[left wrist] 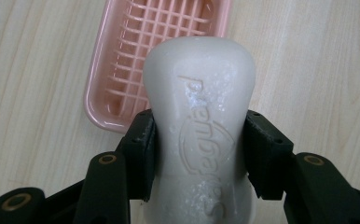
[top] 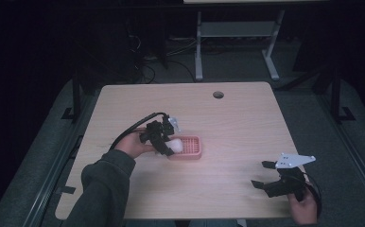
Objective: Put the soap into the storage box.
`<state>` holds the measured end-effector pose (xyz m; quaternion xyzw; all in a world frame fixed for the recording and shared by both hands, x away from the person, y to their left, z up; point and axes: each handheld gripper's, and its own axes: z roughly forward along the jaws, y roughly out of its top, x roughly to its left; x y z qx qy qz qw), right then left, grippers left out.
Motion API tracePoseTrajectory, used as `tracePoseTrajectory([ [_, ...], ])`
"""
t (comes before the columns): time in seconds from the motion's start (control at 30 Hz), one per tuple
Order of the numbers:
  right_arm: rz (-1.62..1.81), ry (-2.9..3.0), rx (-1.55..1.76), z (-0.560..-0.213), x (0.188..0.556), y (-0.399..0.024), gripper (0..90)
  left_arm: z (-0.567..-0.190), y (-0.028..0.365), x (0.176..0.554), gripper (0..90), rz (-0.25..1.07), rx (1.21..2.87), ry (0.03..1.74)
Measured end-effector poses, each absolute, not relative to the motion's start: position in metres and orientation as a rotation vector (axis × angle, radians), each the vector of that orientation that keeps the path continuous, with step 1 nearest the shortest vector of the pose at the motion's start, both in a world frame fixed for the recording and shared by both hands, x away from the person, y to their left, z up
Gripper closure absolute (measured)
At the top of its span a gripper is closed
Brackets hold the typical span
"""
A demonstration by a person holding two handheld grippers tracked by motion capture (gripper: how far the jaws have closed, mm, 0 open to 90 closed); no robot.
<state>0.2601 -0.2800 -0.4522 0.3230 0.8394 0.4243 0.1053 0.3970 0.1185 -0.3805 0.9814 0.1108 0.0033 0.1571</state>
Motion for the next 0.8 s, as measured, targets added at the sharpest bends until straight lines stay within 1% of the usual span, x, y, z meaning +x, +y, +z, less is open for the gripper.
tracePoseTrajectory([
  [0.8, 1.261, 2.471, 0.953, -0.453, 0.26, -0.282, 14.2, -0.383, 0.093, 0.413, 49.8, -0.004, 2.81, 0.306],
])
